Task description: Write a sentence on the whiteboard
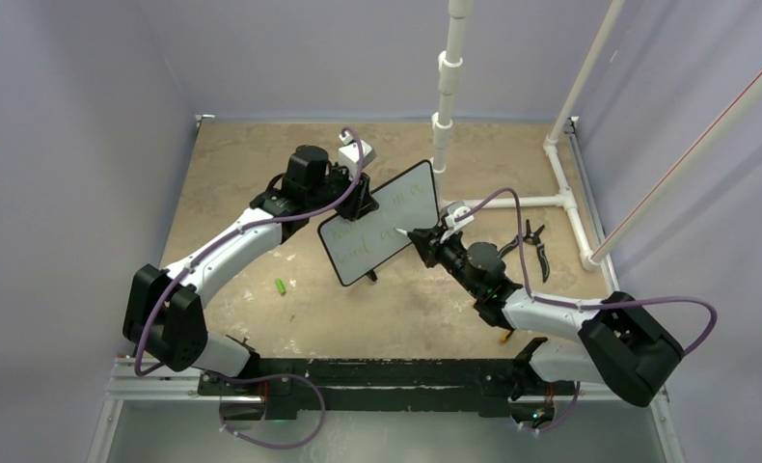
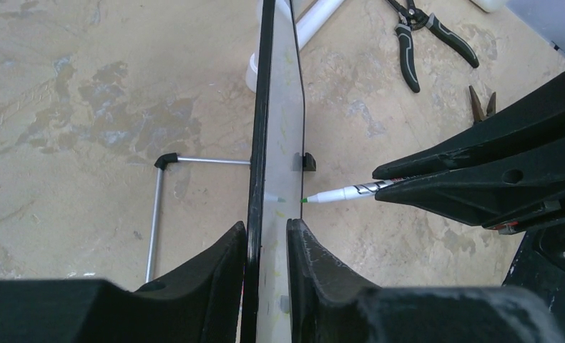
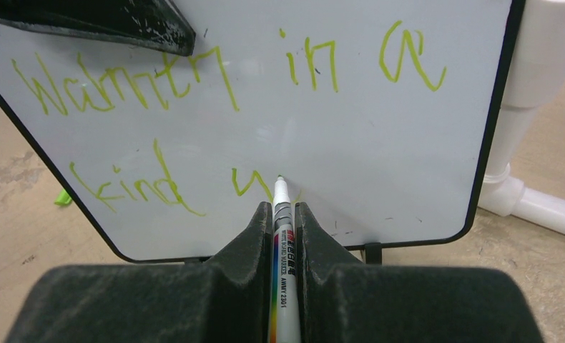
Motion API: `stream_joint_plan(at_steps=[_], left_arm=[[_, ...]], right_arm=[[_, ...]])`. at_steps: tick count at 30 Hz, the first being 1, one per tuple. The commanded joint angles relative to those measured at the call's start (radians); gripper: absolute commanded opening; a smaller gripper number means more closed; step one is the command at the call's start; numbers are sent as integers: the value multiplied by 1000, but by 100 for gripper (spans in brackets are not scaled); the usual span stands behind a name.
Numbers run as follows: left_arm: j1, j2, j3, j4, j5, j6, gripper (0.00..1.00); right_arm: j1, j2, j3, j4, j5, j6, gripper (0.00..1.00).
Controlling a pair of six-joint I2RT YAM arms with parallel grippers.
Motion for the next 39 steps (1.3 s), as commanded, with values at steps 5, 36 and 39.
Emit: stream_joint_plan(at_steps=[5,36,39], left_arm=[[2,-1,12,4,30,30,20],[2,3,6,11,56,39,0],[2,4,5,11,50,38,0]], right_arm=[[-5,25,29,36,-5,-17,0],[-4,117,76,-6,-43,-7,0],[-3,120,78,-15,-46,-3,0]])
